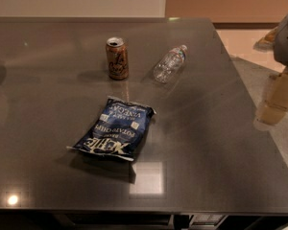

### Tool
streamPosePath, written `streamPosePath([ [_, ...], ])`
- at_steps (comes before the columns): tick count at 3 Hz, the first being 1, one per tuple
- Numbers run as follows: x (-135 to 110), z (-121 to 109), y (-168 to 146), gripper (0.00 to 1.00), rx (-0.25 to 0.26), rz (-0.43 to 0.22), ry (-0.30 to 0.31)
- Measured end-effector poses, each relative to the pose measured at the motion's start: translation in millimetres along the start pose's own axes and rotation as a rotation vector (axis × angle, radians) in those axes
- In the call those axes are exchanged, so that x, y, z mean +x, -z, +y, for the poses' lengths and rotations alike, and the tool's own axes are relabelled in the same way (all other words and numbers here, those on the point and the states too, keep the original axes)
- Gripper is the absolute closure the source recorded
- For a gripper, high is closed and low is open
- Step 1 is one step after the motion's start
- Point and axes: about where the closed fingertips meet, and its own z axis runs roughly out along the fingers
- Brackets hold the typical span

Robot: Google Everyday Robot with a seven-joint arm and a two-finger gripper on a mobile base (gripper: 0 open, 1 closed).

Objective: Move blue chip bag near water bottle

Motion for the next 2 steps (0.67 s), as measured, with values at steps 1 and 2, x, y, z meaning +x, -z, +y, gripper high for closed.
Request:
streamPosePath([
  [1, -1.7, -0.2, 0.9, 0.00, 0.004, -0.006, 0.003],
  [2, -22.5, 0.8, -8.6, 0.00, -0.012, -0.052, 0.050],
])
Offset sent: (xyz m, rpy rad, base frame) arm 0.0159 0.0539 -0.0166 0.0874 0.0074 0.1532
